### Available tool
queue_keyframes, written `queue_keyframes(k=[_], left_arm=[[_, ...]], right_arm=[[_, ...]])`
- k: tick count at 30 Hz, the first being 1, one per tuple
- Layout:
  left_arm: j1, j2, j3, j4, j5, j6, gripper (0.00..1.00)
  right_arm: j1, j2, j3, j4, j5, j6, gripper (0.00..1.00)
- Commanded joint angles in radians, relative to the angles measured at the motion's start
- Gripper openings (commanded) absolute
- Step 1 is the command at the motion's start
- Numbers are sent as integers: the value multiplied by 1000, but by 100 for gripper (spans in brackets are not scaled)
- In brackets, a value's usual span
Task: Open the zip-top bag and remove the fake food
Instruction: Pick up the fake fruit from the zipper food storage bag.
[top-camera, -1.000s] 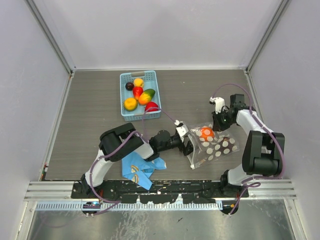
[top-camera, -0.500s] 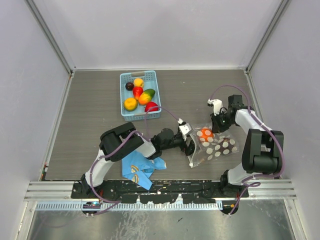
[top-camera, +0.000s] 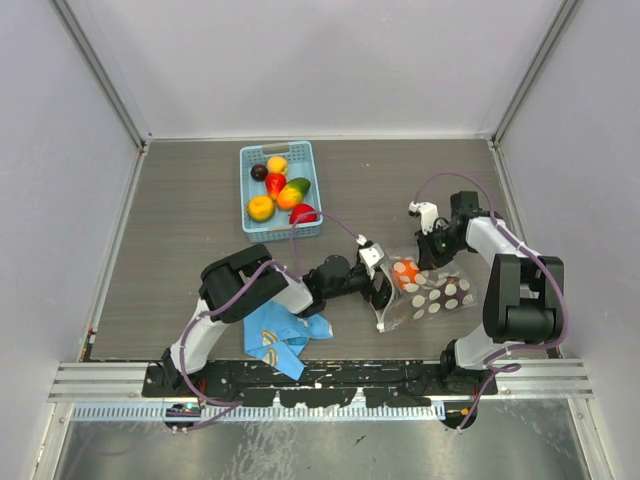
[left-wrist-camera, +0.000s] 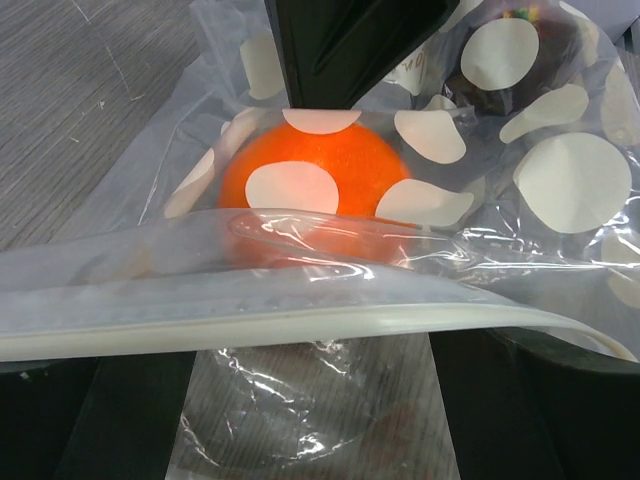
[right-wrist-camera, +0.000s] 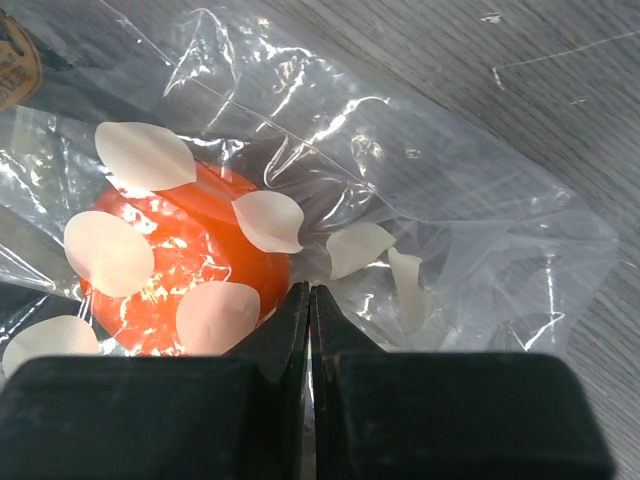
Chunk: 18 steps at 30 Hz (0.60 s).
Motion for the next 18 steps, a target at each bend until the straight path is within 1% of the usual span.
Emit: queue_keyframes(k=[1,13,18], left_arm=[[5,14,47,45,-16,-16,90],[5,21,86,-3,-39,-18,90],[6,23,93,-8,-49,-23,88]], right_arm=[[16,3,40,-20,-52,-12,7],[52,11,45,-35,-78,-24,6],[68,15,47,-38,-81,-28,6]])
